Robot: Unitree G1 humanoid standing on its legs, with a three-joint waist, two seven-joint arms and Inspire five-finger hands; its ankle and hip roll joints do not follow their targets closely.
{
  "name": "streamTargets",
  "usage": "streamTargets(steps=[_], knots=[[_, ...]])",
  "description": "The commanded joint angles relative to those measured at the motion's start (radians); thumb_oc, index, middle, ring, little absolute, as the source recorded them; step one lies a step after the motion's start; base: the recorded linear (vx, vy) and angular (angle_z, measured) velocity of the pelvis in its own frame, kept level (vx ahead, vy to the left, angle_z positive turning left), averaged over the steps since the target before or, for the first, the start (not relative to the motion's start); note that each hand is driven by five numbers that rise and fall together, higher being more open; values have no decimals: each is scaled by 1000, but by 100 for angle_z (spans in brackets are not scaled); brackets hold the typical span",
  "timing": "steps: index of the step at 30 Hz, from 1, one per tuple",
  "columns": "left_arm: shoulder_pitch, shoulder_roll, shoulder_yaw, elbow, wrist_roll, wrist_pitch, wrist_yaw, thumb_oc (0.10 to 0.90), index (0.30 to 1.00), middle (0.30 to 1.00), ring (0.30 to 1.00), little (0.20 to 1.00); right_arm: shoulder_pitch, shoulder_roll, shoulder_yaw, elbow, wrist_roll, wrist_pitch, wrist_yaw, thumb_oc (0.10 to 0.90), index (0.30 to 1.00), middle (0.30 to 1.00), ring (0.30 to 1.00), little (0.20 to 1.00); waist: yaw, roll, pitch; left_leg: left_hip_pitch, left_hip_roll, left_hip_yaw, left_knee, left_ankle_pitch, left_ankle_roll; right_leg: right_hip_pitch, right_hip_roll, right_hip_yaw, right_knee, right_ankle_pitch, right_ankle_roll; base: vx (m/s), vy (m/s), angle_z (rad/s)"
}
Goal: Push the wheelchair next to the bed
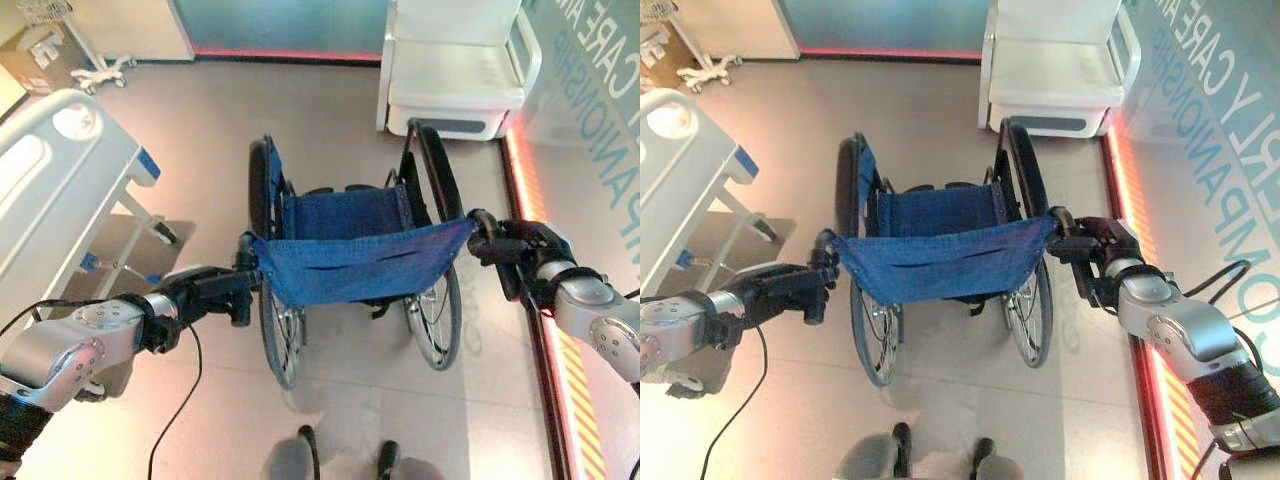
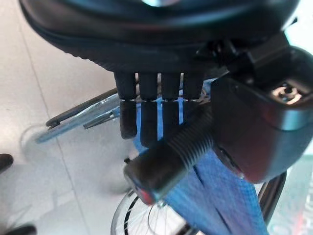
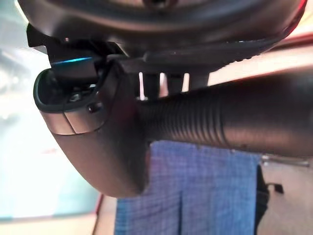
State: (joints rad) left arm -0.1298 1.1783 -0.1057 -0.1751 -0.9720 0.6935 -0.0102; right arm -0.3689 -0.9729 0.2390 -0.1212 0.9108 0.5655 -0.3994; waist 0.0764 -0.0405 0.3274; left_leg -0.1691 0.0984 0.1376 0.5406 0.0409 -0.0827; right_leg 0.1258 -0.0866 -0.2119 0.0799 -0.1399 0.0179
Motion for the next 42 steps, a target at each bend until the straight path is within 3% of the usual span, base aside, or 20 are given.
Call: streamTargets(steps=[1,2,3,4,6,8,12,15,16,20,22,23,27,29,30,31,33,37,40,42], knots=[[35,-17,213,23,49,-46,21,400,300,300,300,300,22,-66,15,-125,-8,-42,179,400,300,300,300,300,-12,19,-32,-49,-27,24,-105,91,19,12,88,35,-19,88,10,355,41,-19],[55,-18,225,33,52,-56,18,400,300,300,300,300,15,-65,27,-119,-14,-49,188,400,300,300,300,300,0,31,-28,-58,-23,35,-187,131,8,33,107,34,-14,73,10,222,32,-23],[57,-18,227,33,52,-56,18,400,300,300,300,300,14,-65,28,-118,-15,-49,189,400,300,300,300,300,-1,30,-26,-53,-25,36,-191,133,8,35,105,34,-14,72,10,432,98,-31],[82,-12,237,40,35,-66,27,400,300,300,300,300,11,-65,43,-109,-21,-60,209,400,300,300,300,300,23,50,-24,-68,-34,13,-324,199,-14,80,131,50,-26,58,15,327,81,-32],[108,-12,252,42,22,-64,38,400,300,300,300,300,10,-70,49,-107,-14,-58,233,400,300,300,300,300,46,62,-26,-70,-35,-27,-443,248,-30,136,149,78,-45,37,16,540,140,-35],[124,-10,266,45,17,-62,37,400,300,300,300,300,15,-80,43,-112,-5,-55,254,400,300,300,300,300,57,61,-27,-66,-38,-48,-478,255,-33,170,152,95,-52,19,18,492,133,-50],[125,-6,265,76,20,-76,34,400,300,300,300,300,-12,-100,60,-120,28,-57,278,400,300,300,300,300,81,36,-52,-46,-80,-49,-455,120,18,206,121,111,-34,-37,41,384,151,-62],[100,-7,251,104,39,-76,8,400,300,300,300,300,-24,-92,58,-120,47,-47,270,400,300,300,300,300,93,21,-69,-65,-106,-39,-406,76,44,214,107,103,8,-63,54,393,174,-41],[81,-6,242,119,59,-73,-12,400,300,300,300,300,-36,-83,62,-119,51,-44,263,400,300,300,300,300,100,12,-79,-67,-126,-39,-383,57,66,204,98,89,77,-62,66,341,195,0],[52,11,255,122,71,-68,-36,400,300,300,300,300,-77,-68,81,-136,73,-32,219,400,300,300,300,300,103,9,-111,-15,-179,-62,-392,12,122,40,76,77,474,113,150,339,235,5],[48,14,267,120,58,-63,-32,400,300,300,300,300,-93,-53,99,-135,70,-33,207,400,300,300,300,300,99,17,-119,10,-190,-69,-392,-9,138,-27,66,81,551,149,158,277,155,34],[47,12,272,124,60,-64,-36,400,300,300,300,300,-104,-36,111,-123,53,-38,211,400,300,300,300,300,94,22,-120,22,-196,-75,-391,-21,145,-71,56,71,571,134,146,292,110,14],[60,2,284,109,62,-86,-40,400,300,300,300,300,-122,-22,101,-116,25,-41,204,400,300,300,300,300,92,33,-102,24,-224,-123,-359,-36,134,-115,61,51,352,54,95,301,-11,2],[43,-10,274,123,63,-106,-34,400,300,300,300,300,-153,-31,104,-101,31,-50,201,400,300,300,300,300,77,32,-71,34,-235,-146,-300,-69,121,-140,41,55,190,61,79,251,-82,-31],[38,-13,270,128,65,-111,-35,400,300,300,300,300,-162,-35,105,-95,34,-51,202,400,300,300,300,300,70,31,-62,40,-236,-151,-289,-70,115,-155,38,68,158,79,82,339,-124,-7],[25,-20,255,136,68,-121,-32,400,300,300,300,300,-183,-46,110,-87,45,-55,202,400,300,300,300,300,51,20,-40,56,-249,-158,-258,-96,109,-189,15,99,81,154,105,362,-151,17],[8,-7,230,143,63,-137,-25,400,300,300,300,300,-231,-75,129,-93,88,-52,187,400,300,300,300,300,0,-3,-6,123,-263,-169,-216,-208,124,-323,-43,153,-33,299,168,615,-264,55],[28,-21,229,122,84,-149,-29,400,300,300,300,300,-223,-103,86,-130,120,-18,188,400,300,300,300,300,-31,2,-4,242,-243,-222,-201,-314,141,-414,-59,146,-57,343,178,567,-200,62],[35,-33,231,112,93,-155,-37,400,300,300,300,300,-222,-109,77,-133,114,-10,193,400,300,300,300,300,-34,1,-17,274,-236,-247,-181,-319,144,-403,-49,145,-42,328,174,475,-183,104],[64,-62,244,94,92,-154,-36,400,300,300,300,300,-243,-109,87,-115,113,16,201,400,300,300,300,300,-47,14,-69,339,-197,-279,-129,-213,100,-391,-2,136,28,286,140,641,-247,115]])
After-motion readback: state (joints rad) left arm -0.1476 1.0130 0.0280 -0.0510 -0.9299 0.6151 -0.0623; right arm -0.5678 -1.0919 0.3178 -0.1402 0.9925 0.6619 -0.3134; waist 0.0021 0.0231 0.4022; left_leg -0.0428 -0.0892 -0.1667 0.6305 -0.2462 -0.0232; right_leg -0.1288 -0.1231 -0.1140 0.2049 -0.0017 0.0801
